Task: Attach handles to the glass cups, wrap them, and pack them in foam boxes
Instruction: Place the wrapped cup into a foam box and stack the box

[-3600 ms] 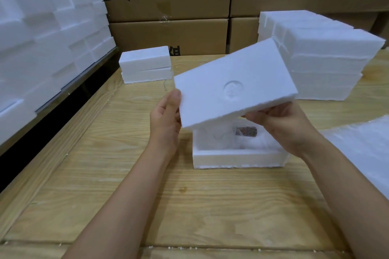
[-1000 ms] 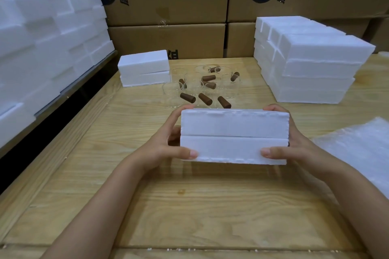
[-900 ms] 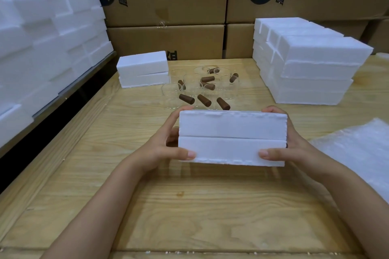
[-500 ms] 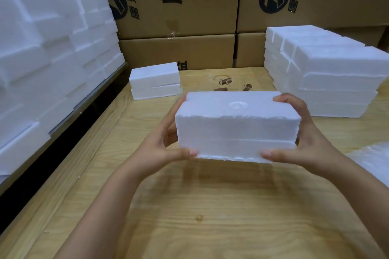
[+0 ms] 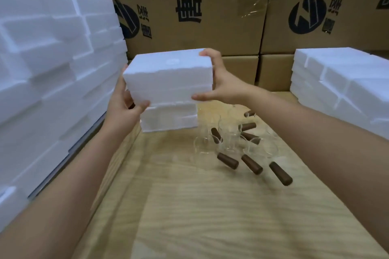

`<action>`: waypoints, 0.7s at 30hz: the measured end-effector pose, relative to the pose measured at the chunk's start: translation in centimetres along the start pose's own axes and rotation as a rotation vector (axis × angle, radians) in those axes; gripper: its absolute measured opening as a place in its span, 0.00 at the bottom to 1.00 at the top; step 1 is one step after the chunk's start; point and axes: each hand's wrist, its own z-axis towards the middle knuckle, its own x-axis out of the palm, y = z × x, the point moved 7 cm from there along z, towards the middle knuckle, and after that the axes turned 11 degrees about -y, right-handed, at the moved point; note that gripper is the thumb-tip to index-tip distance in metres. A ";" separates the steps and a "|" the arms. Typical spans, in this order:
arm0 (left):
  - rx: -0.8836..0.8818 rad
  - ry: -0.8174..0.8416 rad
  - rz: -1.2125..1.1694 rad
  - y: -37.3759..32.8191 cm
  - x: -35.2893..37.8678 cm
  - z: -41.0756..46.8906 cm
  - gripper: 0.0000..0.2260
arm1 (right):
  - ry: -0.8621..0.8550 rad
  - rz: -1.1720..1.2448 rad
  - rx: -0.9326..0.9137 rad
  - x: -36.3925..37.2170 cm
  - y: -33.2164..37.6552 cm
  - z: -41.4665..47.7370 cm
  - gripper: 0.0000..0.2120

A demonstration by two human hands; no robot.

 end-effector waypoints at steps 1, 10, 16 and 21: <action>-0.015 -0.009 0.005 0.9 0.0 0.8 0.41 | 0.020 -0.008 0.010 0.6 -1.0 1.4 0.43; -0.085 -0.004 0.054 6.6 1.3 4.0 0.36 | 0.086 0.005 0.160 3.8 -8.3 6.3 0.47; -0.167 0.004 -0.057 9.0 1.4 2.5 0.37 | 0.101 0.039 0.256 4.8 -9.7 6.0 0.47; -0.282 -0.019 0.040 11.1 2.1 1.6 0.45 | 0.097 0.052 0.294 4.9 -9.0 5.3 0.52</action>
